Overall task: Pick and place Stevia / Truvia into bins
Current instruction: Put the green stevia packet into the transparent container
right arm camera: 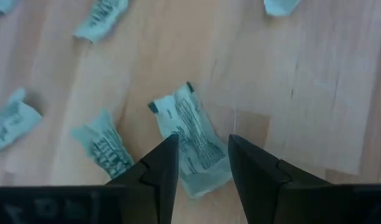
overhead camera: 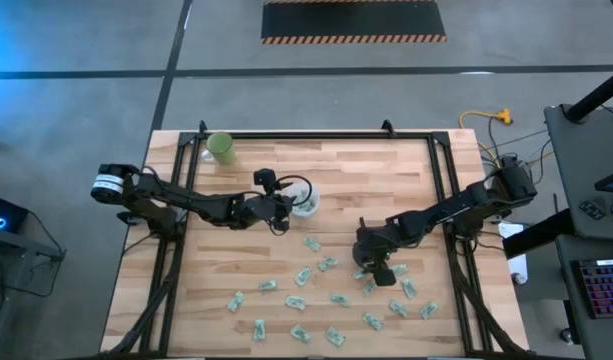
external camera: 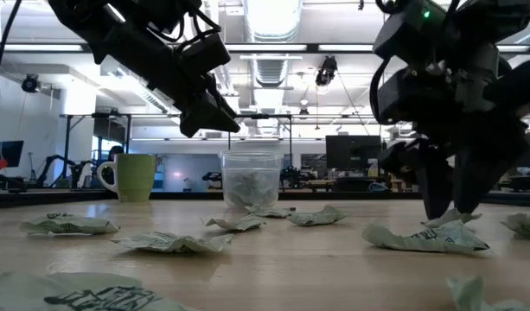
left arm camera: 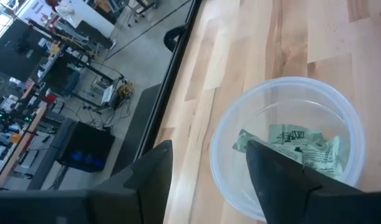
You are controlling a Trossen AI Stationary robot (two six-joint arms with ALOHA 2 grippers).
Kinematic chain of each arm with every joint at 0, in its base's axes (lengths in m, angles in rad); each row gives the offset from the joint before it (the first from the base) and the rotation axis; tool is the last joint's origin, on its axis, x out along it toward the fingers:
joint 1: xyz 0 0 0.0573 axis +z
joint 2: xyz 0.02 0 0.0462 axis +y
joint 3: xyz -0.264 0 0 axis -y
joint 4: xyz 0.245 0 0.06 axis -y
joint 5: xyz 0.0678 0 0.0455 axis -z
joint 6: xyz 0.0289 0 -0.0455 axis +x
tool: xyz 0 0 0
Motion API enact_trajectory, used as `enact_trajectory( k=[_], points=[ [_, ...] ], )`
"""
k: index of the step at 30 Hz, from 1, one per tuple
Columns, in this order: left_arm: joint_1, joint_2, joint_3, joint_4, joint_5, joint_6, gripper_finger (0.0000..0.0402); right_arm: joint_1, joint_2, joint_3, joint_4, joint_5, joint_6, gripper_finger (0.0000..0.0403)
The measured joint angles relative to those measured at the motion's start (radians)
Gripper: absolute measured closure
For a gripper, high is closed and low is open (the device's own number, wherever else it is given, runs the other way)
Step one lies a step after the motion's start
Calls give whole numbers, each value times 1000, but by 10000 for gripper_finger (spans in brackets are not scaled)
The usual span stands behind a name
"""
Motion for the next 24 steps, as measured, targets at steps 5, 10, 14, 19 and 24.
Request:
enact_trajectory(
  k=[5, 10, 14, 19, 24],
  points=[
    [0, 0, 0, 0, -1, 1, 212, 1, 39, 7, 4, 2, 0, 271],
    [0, -1, 0, 0, 0, 1, 212, 4, 42, 8, -4, 46, 0, 295],
    [0, -3, 0, 0, -1, 1, 212, 4, 28, 7, -7, 58, -19, 333],
    [0, -3, 3, 0, -1, 1, 212, 4, 11, 4, -12, 83, -39, 385],
    [0, -3, 3, 0, -1, 2, 212, 4, 4, 8, -12, 128, -61, 394]
  ],
)
